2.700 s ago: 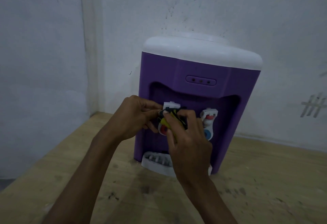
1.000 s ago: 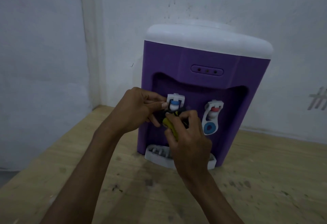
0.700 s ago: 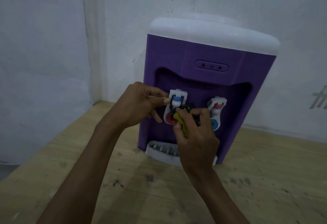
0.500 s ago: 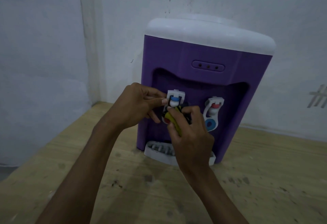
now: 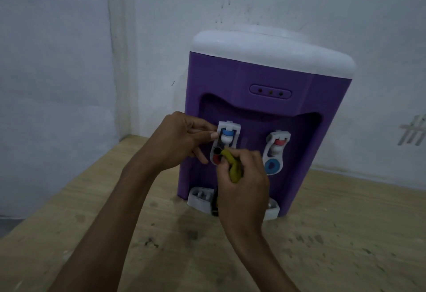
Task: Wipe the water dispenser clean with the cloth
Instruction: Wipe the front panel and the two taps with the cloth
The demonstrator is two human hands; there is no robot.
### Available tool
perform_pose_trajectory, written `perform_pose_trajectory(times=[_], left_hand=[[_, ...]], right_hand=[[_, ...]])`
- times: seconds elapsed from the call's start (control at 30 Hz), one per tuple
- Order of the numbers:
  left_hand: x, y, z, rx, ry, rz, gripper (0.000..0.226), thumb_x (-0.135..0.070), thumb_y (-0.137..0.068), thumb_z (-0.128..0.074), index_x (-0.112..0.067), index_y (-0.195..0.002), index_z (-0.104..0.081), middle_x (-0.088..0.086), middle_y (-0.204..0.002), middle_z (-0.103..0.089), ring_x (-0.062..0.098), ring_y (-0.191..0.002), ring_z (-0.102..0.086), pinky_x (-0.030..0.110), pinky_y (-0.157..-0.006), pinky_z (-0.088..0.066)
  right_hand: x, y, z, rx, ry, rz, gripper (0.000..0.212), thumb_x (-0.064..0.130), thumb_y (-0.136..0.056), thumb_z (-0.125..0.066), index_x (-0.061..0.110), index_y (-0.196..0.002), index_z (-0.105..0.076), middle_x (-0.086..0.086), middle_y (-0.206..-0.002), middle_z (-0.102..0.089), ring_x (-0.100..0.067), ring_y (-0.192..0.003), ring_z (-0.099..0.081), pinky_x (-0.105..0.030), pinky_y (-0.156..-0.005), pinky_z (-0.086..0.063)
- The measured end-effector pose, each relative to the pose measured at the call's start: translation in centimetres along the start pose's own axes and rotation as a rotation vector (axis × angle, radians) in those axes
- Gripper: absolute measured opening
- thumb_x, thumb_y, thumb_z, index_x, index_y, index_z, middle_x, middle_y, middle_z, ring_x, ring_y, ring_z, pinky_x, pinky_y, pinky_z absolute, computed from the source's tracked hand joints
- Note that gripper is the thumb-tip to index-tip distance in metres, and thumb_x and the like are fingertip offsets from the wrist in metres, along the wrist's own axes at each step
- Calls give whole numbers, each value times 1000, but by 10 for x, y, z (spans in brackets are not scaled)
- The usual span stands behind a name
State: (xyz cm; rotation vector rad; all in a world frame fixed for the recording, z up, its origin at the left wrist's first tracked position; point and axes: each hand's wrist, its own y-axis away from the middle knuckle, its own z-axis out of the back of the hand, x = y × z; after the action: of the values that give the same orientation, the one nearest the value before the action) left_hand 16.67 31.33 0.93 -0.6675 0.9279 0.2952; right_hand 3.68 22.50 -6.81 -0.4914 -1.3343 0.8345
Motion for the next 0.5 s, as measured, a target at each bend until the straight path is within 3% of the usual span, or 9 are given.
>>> perform_pose_trajectory(times=[0.1, 0.17, 0.23, 0.37, 0.5], left_hand=[[0, 0, 0, 3, -8, -3, 17, -26, -95, -69, -19, -106, -79, -6, -89, -80, 22, -62, -76, 22, -58, -57], [0, 0, 0, -2, -9, -2, 16, -25, -95, -69, -20, -106, -79, -5, -90, -80, 22, -63, -76, 27, -62, -60], [0, 0, 0, -5, -9, 2, 16, -25, -95, -69, -19, -106, -79, -4, -91, -80, 23, -63, -76, 33, -65, -62], [0, -1, -1, -14, -40, -6, 17, -24, -95, -68, -19, -107, -78, -5, -91, -80, 24, -60, -75, 29, -62, -61], [0, -1, 0, -13, -67, -23, 15, -25, -94, -68, -19, -103, -78, -7, -83, -79, 22, -58, -74, 28, -61, -61]], right_hand=[[3, -2, 4, -51, -162, -132, 4, 23, -97, -62, 25, -98, -65, 7, -93, -60, -11, -75, -59, -21, -62, -48], [2, -4, 6, -102, 0, -34, 6, 21, -95, -64, 21, -100, -64, 10, -102, -55, -4, -83, -58, -16, -63, -48], [-2, 0, 3, -35, 105, 28, 11, 18, -94, -66, 21, -104, -64, 11, -108, -50, 0, -88, -56, -12, -62, -48], [-9, 18, -3, 188, 239, 244, 28, 21, -96, -59, 19, -123, -66, 6, -117, -49, -7, -87, -60, -23, -59, -54], [-3, 5, 5, 45, 301, 292, 29, 23, -97, -54, 15, -119, -71, 0, -109, -57, -7, -83, -58, -10, -59, -42]])
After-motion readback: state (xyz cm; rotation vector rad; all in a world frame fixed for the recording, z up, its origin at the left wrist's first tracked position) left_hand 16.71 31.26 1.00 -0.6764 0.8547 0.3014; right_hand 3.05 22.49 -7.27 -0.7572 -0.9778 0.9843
